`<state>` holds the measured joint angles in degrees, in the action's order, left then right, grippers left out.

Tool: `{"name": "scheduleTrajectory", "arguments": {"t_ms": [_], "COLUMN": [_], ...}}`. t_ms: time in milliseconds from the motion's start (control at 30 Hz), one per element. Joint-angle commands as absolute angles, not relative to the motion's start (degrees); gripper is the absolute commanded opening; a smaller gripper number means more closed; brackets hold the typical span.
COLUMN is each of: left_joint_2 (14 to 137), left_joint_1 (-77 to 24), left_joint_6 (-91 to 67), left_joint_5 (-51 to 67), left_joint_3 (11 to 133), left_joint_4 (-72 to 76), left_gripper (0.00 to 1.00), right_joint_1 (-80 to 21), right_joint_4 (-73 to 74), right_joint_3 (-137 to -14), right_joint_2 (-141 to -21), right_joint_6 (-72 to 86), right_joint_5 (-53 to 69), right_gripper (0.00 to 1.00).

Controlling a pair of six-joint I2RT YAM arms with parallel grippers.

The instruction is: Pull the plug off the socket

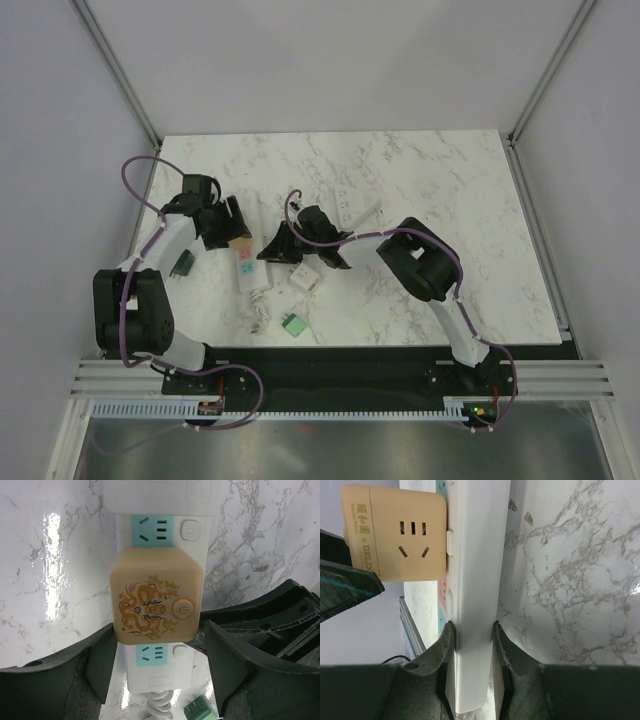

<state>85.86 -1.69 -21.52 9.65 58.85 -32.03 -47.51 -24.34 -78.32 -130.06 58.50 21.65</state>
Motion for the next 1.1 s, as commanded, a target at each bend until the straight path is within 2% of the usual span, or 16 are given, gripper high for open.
{"name": "scheduleTrajectory", "arguments": {"t_ms": [0, 67, 167, 200, 233, 333, 500, 600, 833, 1067], "left_joint_2": [85.7, 86.0, 86.0, 86.0, 85.8, 85.2, 83.8, 82.2, 79.5, 78.5], "left_joint_1": [-1.8, -1.8, -1.8, -1.8, -1.8, -1.8, -1.8, -1.8, -1.8, -1.8], "left_joint_6": [-19.7, -19.6, -19.2, -19.1, -19.0, -18.9, -18.9, -18.9, -18.9, -18.9], "left_joint_5": [11.3, 11.5, 12.2, 12.3, 12.7, 12.7, 13.0, 13.0, 13.9, 14.9], "left_joint_3": [59.2, 59.3, 59.3, 59.3, 59.2, 58.9, 58.0, 57.1, 55.6, 55.3], "left_joint_4": [-29.5, -29.6, -29.6, -29.7, -29.7, -29.6, -29.4, -28.9, -27.9, -27.2], "left_gripper": [0.73, 0.63, 0.47, 0.42, 0.28, 0.02, 0.02, 0.02, 0.02, 0.02], "right_joint_1": [-47.7, -47.8, -47.8, -47.8, -47.7, -47.7, -47.3, -45.8, -42.5, -42.1], "right_joint_4": [-23.2, -23.3, -23.3, -23.3, -23.2, -22.7, -19.3, -17.9, -14.4, -14.5], "right_joint_3": [-77.1, -77.1, -77.3, -77.4, -77.6, -78.5, -81.8, -84.5, -90.3, -93.1], "right_joint_2": [-129.5, -129.5, -129.5, -129.5, -129.4, -129.4, -129.1, -129.8, -132.4, -135.2], "right_joint_6": [55.9, 55.9, 55.8, 55.5, 55.5, 54.8, 52.4, 52.3, 51.4, 52.4], "right_joint_5": [22.2, 22.5, 22.9, 23.1, 23.3, 23.7, 23.7, 24.8, 27.2, 29.2], "right_gripper": [0.00, 0.02, 0.12, 0.20, 0.24, 0.39, 0.60, 0.66, 0.68, 0.66]}}
